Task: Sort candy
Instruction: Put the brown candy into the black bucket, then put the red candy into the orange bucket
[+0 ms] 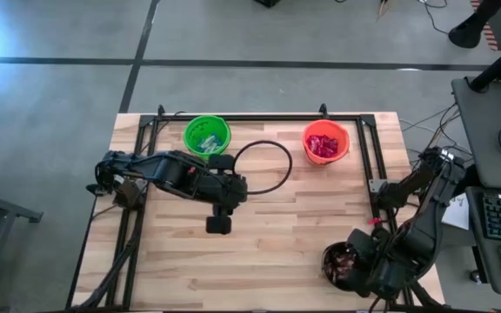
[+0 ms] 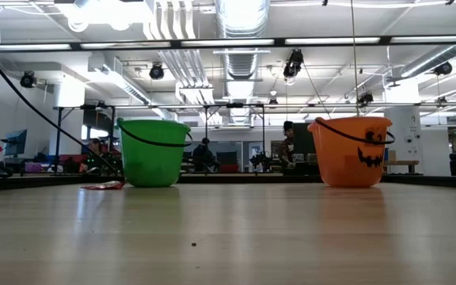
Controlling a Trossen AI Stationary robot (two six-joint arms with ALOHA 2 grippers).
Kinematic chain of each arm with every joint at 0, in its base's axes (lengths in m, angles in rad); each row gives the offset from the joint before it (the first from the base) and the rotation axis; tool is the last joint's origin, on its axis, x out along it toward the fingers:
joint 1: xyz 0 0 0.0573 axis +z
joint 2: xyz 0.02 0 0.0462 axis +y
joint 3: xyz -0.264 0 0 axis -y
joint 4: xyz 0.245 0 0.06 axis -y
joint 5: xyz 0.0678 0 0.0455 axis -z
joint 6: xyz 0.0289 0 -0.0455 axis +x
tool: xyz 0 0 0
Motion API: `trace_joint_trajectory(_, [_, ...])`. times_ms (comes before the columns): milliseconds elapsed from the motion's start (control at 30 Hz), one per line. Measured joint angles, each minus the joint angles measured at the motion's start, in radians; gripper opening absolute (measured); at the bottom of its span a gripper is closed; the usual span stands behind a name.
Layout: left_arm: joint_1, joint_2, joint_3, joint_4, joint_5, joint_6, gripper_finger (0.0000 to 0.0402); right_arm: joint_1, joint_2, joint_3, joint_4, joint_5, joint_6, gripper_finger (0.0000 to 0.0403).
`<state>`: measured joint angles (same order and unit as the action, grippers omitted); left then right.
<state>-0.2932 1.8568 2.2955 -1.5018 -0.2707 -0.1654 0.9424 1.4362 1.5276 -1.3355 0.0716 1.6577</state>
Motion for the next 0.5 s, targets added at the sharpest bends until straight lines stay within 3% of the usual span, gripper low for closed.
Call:
trace_joint_trajectory(267, [0.000,0.000,0.000,-0.071,0.000,0.000,0.0139,0.000,0.006,0.000,-0.019,0.021,0.000,0.0142])
trace_joint_trajectory(333, [0.000,-0.001,0.000,-0.069,-0.001,0.000,0.0139,0.000,0.006,0.000,-0.024,0.086,-0.005,0.0154])
trace_joint_trajectory(500, [0.001,-0.006,-0.007,-0.070,-0.044,0.000,0.0139,-0.010,0.006,0.000,-0.025,0.373,-0.066,0.0169])
